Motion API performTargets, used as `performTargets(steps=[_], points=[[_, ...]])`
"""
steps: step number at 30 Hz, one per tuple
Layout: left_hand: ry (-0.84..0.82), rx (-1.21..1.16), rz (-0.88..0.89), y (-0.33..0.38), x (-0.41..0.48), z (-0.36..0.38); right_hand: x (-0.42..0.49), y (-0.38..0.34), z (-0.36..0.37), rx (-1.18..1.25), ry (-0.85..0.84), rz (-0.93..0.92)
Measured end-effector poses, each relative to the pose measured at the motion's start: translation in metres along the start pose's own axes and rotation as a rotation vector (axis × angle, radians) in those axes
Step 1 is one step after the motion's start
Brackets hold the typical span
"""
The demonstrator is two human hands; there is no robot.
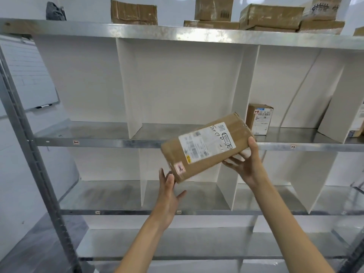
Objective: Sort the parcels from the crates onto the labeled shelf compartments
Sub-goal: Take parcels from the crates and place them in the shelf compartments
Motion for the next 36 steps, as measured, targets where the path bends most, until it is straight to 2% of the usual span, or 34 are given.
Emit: performTargets(steps=[3, 6, 8, 11, 16, 22, 26, 30, 36], points=[[0.004, -0.023, -0.044, 0.001, 0.006, 0.02, -0.009, 0.018, 0.013, 0.17, 0.089, -0.021], [0.102, -0.168, -0.067, 0.01, 0.023, 0.033, -0.018, 0.028, 0.029, 0.199, 0.134, -0.06], [0.177, -0.251, -0.034, 0.018, 0.034, 0.038, -0.022, 0.036, 0.034, 0.192, 0.123, -0.076], [0.153, -0.287, 0.055, 0.027, 0.045, 0.045, -0.031, 0.049, 0.036, 0.181, 0.081, -0.079], [0.066, -0.201, 0.156, 0.046, 0.052, 0.044, -0.047, 0.057, 0.036, -0.063, 0.042, -0.129], [-0.061, 0.072, 0.211, 0.06, 0.052, 0.027, -0.051, 0.029, 0.004, -0.34, 0.142, -0.283], [-0.146, 0.205, 0.172, 0.057, 0.054, 0.025, -0.052, 0.016, 0.003, -0.621, 0.03, -0.32], [-0.179, 0.256, 0.152, 0.054, 0.054, 0.03, -0.057, 0.018, 0.01, -0.571, -0.093, -0.27], [-0.219, 0.273, 0.136, 0.055, 0.052, 0.032, -0.062, 0.025, 0.009, -0.541, -0.085, -0.243]])
Point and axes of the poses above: each hand's wrist, its own x-axis towards the middle knuckle, its own z-axis out of the palm, y = z × x, the point moved 2 cm from there along x, towards the middle knuckle, and after that the axes turned 8 degrees about z, right-handed, at the moved point
